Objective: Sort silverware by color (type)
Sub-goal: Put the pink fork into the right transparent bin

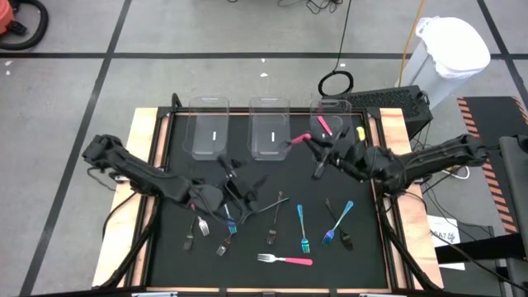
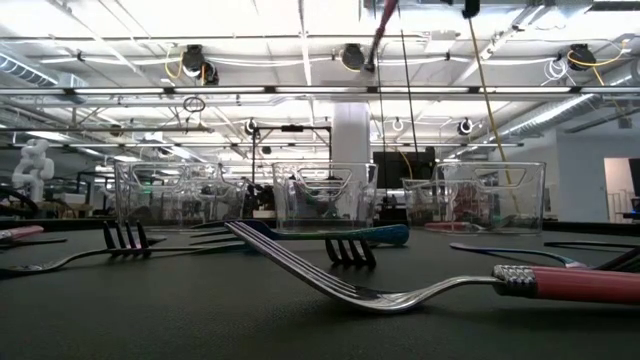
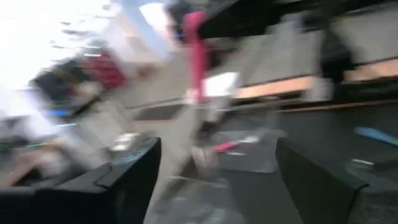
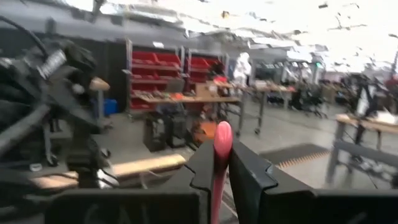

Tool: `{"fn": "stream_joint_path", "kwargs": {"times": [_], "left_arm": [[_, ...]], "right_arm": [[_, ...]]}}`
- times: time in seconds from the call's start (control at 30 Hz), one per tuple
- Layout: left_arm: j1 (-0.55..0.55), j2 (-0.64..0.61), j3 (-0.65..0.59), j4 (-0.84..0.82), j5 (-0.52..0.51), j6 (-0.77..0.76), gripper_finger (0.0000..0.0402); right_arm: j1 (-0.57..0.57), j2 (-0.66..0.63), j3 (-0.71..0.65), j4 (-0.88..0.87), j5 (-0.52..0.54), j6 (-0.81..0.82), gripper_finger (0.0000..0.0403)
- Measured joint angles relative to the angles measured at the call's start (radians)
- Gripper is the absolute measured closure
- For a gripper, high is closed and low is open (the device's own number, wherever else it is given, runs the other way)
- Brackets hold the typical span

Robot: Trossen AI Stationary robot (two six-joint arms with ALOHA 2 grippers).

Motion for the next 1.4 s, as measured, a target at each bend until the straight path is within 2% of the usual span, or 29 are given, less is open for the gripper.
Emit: {"fn": "stream_joint_path", "kwargs": {"times": [0.1,0.2,0.53,0.7,0.93,1.17,1.4], "left_arm": [[0.040,-0.069,0.000,-0.155,0.190,-0.114,0.0103],[0.084,-0.101,-0.006,-0.245,0.274,-0.158,0.0120],[0.247,-0.157,-0.149,-0.174,0.533,-0.189,0.0173],[0.292,-0.158,-0.208,-0.138,0.565,-0.233,0.0193],[0.294,-0.158,-0.239,-0.128,0.575,-0.353,0.0203],[0.285,-0.157,-0.240,-0.122,0.575,-0.405,0.0204],[0.281,-0.157,-0.240,-0.122,0.575,-0.405,0.0204]], "right_arm": [[-0.055,-0.052,0.000,-0.103,-0.039,0.040,0.0378],[-0.118,-0.096,0.000,-0.183,-0.148,0.093,0.0378],[-0.379,-0.154,0.001,-0.408,-0.565,0.275,0.0378],[-0.496,-0.150,0.001,-0.462,-0.748,0.278,0.0378],[-0.663,-0.150,0.004,-0.484,-1.073,0.302,0.0378],[-0.795,-0.126,0.134,-0.692,-1.101,0.227,0.0378],[-0.870,-0.032,0.283,-0.935,-1.096,0.101,0.0378]]}}
